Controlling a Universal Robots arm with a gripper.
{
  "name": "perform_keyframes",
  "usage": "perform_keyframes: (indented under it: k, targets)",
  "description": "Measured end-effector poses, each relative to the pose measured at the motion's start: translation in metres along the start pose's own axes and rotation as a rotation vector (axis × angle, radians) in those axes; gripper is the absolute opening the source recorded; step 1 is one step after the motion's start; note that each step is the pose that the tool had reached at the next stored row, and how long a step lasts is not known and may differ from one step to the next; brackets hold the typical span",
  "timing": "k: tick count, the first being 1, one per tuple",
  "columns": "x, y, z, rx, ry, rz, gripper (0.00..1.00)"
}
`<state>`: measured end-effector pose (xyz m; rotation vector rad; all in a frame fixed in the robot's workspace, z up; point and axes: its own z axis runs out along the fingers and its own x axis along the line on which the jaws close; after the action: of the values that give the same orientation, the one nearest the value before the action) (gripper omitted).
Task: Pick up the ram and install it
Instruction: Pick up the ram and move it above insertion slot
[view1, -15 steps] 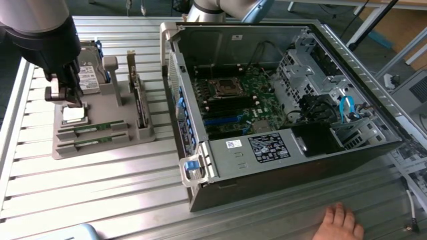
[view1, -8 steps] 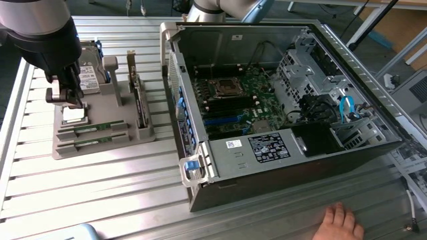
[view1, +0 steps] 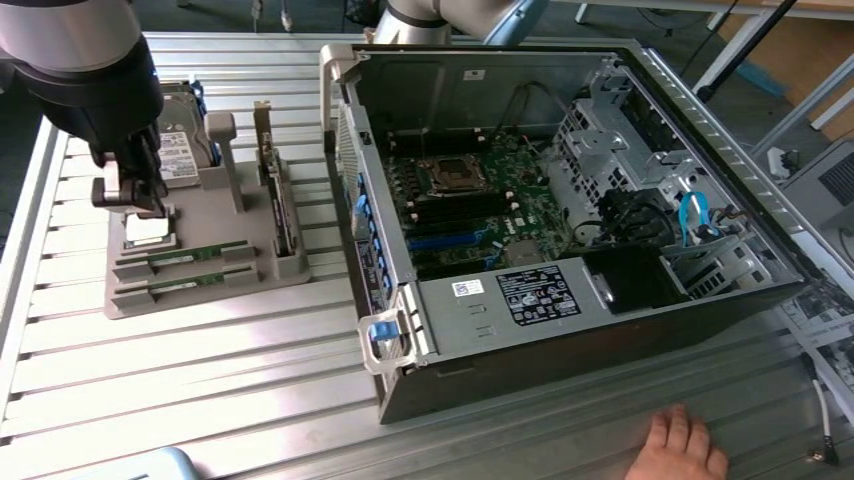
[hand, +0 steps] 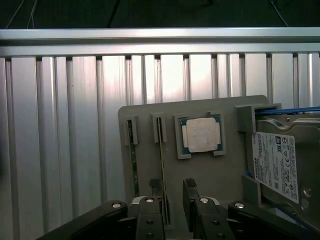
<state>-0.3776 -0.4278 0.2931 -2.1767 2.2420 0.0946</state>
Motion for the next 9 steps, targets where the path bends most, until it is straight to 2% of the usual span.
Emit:
perform_keyframes:
  k: [9]
  targets:
    - [0.012,-0.0003,-0.0007,0.0,0.0,0.0,0.31]
